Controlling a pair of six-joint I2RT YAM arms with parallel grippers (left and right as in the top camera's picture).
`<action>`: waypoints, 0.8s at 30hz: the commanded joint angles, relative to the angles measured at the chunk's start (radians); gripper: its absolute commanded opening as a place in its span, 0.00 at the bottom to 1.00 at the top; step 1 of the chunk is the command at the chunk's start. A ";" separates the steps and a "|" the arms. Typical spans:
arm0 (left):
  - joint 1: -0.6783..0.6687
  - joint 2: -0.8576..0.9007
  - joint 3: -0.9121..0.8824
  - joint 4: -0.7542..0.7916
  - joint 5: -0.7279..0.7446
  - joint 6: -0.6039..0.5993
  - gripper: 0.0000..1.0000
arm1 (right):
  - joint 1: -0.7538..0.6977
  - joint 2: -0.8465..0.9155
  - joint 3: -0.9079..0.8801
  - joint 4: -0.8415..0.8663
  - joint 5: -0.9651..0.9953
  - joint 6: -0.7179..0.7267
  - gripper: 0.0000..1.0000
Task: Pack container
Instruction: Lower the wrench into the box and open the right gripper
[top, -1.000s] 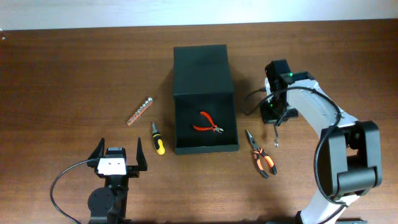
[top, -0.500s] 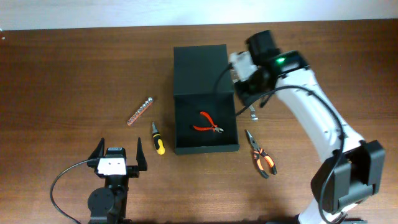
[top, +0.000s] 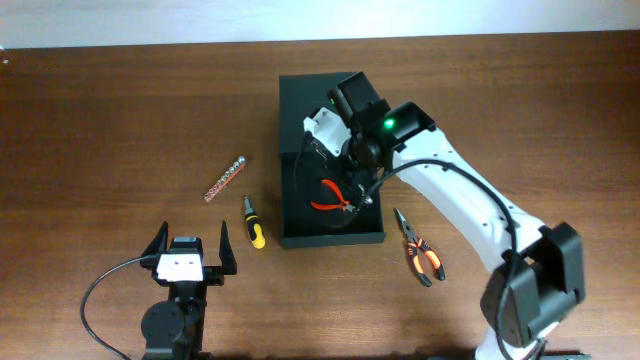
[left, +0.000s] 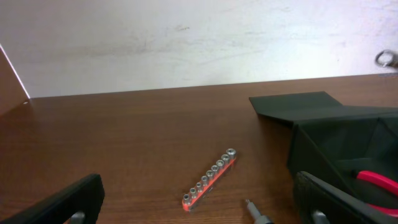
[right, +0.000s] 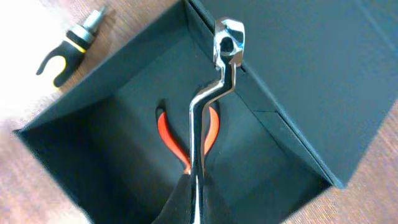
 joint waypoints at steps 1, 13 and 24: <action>-0.003 -0.008 -0.005 0.000 0.008 -0.002 0.99 | 0.016 0.049 0.018 0.019 -0.009 -0.013 0.04; -0.003 -0.008 -0.005 0.000 0.008 -0.002 0.99 | 0.058 0.166 0.018 0.030 0.005 -0.014 0.04; -0.003 -0.008 -0.005 0.000 0.008 -0.002 0.99 | 0.058 0.200 0.016 0.060 0.029 -0.021 0.04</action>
